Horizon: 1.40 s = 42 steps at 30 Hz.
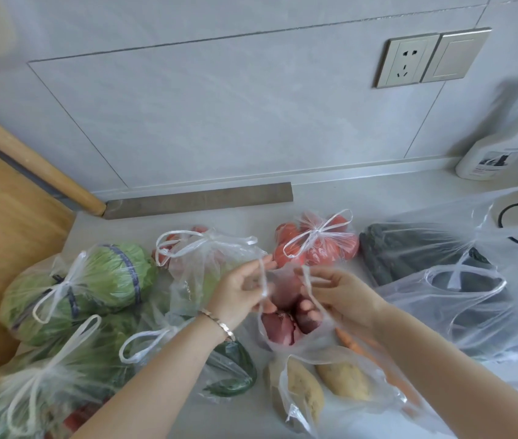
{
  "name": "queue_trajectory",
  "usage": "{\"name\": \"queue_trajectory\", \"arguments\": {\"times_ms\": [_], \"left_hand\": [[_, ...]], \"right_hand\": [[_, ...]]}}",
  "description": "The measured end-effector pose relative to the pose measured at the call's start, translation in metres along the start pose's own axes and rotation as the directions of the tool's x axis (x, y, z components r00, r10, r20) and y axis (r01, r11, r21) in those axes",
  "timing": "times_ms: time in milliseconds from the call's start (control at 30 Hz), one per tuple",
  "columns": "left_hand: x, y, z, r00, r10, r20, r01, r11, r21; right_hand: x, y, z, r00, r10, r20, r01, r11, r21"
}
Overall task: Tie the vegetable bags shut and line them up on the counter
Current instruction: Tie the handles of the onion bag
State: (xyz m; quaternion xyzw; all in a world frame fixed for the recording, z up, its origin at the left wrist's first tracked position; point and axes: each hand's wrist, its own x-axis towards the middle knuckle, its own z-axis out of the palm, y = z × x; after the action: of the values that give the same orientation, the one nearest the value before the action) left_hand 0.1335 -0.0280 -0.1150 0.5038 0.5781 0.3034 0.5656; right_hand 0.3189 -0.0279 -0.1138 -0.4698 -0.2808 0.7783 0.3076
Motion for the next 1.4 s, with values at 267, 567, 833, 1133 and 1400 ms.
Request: {"name": "queue_trajectory", "arguments": {"times_ms": [267,567,833,1133,1400], "left_hand": [[0.010,-0.019,0.020,0.958,0.155,0.242,-0.234,0.908,0.347],[0.016,-0.026,0.013,0.980,0.115,0.159,-0.160,0.937,0.309],[0.009,-0.028,-0.001,0.981,-0.143,0.128,0.188,0.855,-0.484],[0.019,-0.028,0.002,0.880,0.033,0.474,-0.435,0.460,0.774],[0.020,-0.094,-0.032,0.769,0.115,0.628,-0.633,0.269,0.726]], "right_hand": [[0.012,0.001,0.006,0.986,0.123,0.115,-0.095,0.969,-0.228],[0.019,0.009,-0.010,0.962,-0.032,-0.270,-0.158,0.742,-0.651],[0.047,0.035,-0.035,0.903,0.312,-0.295,-0.163,0.885,0.436],[0.084,0.029,-0.030,0.897,0.038,-0.441,-0.202,0.922,-0.330],[0.095,0.044,-0.048,0.851,0.041,-0.524,-0.372,0.752,-0.544]]}}
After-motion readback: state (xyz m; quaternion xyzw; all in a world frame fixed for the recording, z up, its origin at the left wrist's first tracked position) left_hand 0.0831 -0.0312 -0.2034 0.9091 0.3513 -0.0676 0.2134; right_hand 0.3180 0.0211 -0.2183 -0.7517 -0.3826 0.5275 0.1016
